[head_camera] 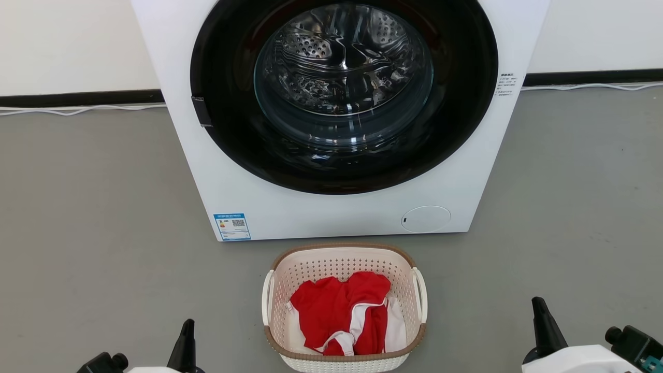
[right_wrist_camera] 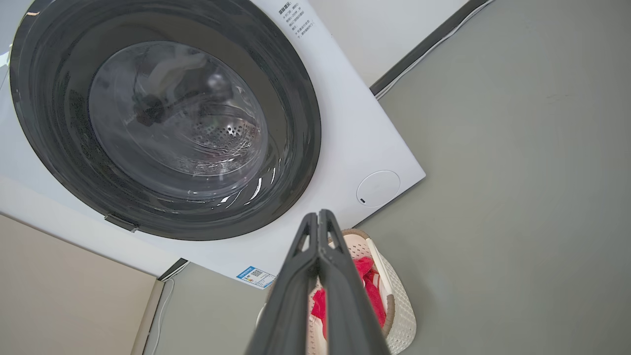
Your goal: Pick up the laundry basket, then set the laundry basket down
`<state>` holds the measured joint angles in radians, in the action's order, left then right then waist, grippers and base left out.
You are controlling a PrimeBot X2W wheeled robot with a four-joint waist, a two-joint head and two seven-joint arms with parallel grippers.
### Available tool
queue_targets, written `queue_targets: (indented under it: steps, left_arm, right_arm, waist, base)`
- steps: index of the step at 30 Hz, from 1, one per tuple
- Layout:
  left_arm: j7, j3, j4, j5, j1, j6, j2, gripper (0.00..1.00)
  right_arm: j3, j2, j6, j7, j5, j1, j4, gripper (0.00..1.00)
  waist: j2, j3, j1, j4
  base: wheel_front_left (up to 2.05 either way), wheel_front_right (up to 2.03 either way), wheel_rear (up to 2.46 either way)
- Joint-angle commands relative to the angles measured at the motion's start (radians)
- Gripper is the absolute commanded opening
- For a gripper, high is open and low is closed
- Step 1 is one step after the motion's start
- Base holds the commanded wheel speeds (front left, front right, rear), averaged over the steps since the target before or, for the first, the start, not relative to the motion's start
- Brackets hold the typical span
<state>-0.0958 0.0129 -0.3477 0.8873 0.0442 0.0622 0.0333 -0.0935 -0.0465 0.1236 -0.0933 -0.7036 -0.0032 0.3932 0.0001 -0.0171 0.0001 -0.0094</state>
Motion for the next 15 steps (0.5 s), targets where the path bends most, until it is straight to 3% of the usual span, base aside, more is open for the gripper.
queue_targets:
  steps: [1,15]
  left_arm:
    - [0.006,0.019,0.031,0.029,-0.058,0.011,0.008,0.00]
    - [0.047,0.036,0.046,0.169,-0.077,0.023,0.010,0.00]
  right_arm:
    - [0.007,-0.005,0.003,0.009,-0.032,-0.051,-0.035,0.00]
    - [0.001,-0.005,0.004,0.049,-0.210,-0.062,-0.058,0.00]
  waist:
    - [-0.0001,0.000,-0.0001,0.000]
    - [-0.0001,0.004,-0.0001,0.002]
  base:
    - [0.00,0.00,0.00]
    - [0.00,0.00,0.00]
